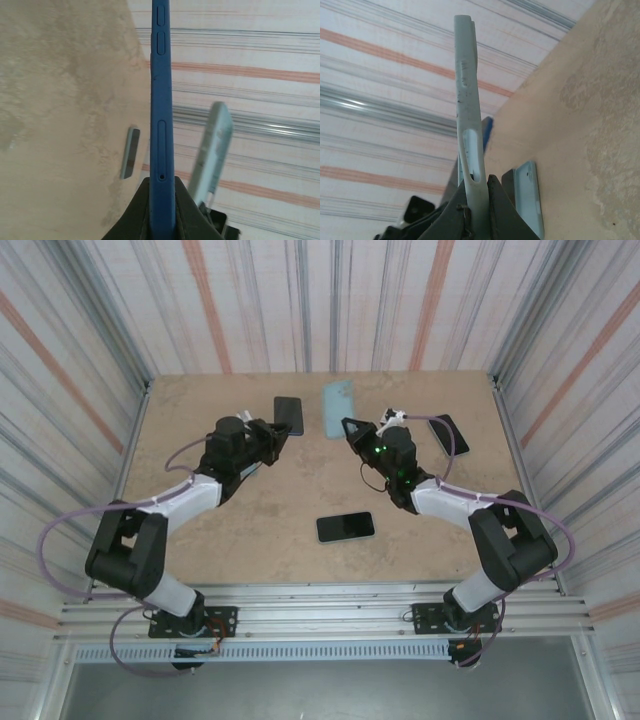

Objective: Take the phone out of the phone case

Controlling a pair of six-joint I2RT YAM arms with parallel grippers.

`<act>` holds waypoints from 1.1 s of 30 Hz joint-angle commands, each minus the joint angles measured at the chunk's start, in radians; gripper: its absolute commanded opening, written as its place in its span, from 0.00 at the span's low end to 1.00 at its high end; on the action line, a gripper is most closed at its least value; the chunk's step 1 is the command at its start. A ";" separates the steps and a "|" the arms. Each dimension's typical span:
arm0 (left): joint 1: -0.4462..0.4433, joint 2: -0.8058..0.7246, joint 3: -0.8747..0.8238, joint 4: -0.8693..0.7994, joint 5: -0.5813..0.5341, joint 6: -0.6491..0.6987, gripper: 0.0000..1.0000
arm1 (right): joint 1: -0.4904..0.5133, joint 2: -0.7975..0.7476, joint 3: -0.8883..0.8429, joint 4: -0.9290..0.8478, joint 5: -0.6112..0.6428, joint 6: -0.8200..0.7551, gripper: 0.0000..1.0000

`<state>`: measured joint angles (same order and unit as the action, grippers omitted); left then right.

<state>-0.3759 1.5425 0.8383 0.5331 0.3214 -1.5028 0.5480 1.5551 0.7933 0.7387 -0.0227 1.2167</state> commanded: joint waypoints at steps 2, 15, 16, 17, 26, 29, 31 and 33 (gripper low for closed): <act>0.026 0.059 -0.002 0.162 0.052 0.035 0.06 | 0.021 -0.006 -0.021 -0.009 0.019 -0.022 0.04; 0.075 0.271 0.044 0.226 0.120 0.042 0.04 | 0.051 0.014 -0.046 -0.019 0.042 -0.011 0.04; 0.078 0.278 0.051 0.219 0.123 0.047 0.04 | 0.053 0.015 -0.048 -0.019 0.041 -0.011 0.04; 0.080 0.281 0.058 0.200 0.125 0.056 0.04 | 0.053 0.018 -0.047 -0.020 0.043 -0.011 0.04; 0.101 0.320 0.112 0.068 0.122 0.106 0.03 | 0.067 0.062 -0.044 0.010 0.034 0.010 0.04; 0.109 0.336 0.117 0.056 0.130 0.108 0.03 | 0.070 0.072 -0.039 0.010 0.032 0.012 0.04; 0.111 0.343 0.114 0.057 0.136 0.107 0.04 | 0.072 0.078 -0.037 0.011 0.033 0.013 0.04; 0.111 0.350 0.113 0.055 0.140 0.108 0.04 | 0.074 0.085 -0.037 0.010 0.037 0.016 0.04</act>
<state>-0.2714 1.8889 0.9287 0.5781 0.4282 -1.4311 0.6113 1.6218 0.7509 0.7315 -0.0002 1.2221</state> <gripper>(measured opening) 0.115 0.106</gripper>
